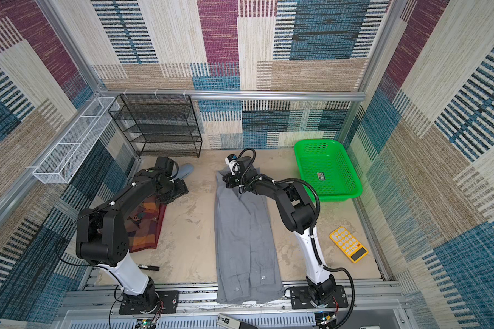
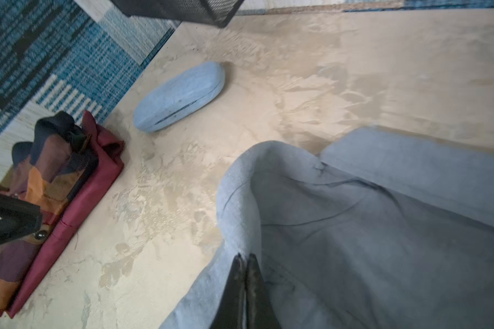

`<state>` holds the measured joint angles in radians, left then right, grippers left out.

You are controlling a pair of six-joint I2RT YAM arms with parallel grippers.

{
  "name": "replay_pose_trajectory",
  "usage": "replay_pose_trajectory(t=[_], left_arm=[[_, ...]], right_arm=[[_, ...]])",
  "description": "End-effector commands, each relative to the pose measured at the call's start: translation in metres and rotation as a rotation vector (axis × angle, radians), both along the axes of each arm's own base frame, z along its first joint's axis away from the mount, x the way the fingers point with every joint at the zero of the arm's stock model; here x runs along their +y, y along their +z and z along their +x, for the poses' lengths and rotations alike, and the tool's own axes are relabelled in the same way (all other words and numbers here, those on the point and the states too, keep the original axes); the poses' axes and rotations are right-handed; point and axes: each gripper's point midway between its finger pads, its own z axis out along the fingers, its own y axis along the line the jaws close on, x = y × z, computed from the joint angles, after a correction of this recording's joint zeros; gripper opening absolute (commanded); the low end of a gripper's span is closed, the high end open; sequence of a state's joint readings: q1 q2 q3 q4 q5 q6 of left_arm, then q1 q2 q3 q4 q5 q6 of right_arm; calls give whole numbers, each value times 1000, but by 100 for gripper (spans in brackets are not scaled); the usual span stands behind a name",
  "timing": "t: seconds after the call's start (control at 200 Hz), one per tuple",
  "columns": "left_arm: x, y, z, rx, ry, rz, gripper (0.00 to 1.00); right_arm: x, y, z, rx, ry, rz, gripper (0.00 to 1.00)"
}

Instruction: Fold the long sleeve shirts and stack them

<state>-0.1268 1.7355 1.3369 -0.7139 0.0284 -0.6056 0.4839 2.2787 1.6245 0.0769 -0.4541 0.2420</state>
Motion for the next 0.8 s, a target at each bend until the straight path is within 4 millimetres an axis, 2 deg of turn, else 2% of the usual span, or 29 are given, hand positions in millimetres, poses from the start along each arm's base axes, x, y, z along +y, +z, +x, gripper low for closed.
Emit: replay_pose_trajectory(t=[0.0,0.08,0.215,0.315,0.416,0.476,0.511,0.556,0.616,0.686,0.746,0.796], left_arm=[[0,-2,2,-2,-10,4,74],[0,-3,2,5,-11,5,74],[1,-3,1,9,-13,10,74],[2,-1,1,9,-13,19,74],[3,-1,1,11,-15,25,74],[3,-2,1,13,-17,23,74],[2,-2,1,15,-17,22,74],[2,-3,1,19,-17,22,74],[2,-3,1,20,-18,21,74],[2,-4,1,23,-20,20,74],[2,-3,2,22,-18,20,74],[1,-3,2,20,-19,17,74]], right_arm=[[4,3,4,54,34,111,0],[5,-20,9,111,36,90,0],[3,-43,12,156,12,65,0],[-6,-55,16,167,-49,27,5],[-13,-58,19,164,-91,-12,10],[-14,-48,21,152,-99,-19,15],[-15,-39,21,140,-105,-16,21],[-16,-21,23,105,-115,-6,31],[-17,6,24,57,-121,19,39],[-13,33,24,19,-109,46,41],[-1,44,20,9,-67,67,41],[11,46,16,8,-24,77,39]])
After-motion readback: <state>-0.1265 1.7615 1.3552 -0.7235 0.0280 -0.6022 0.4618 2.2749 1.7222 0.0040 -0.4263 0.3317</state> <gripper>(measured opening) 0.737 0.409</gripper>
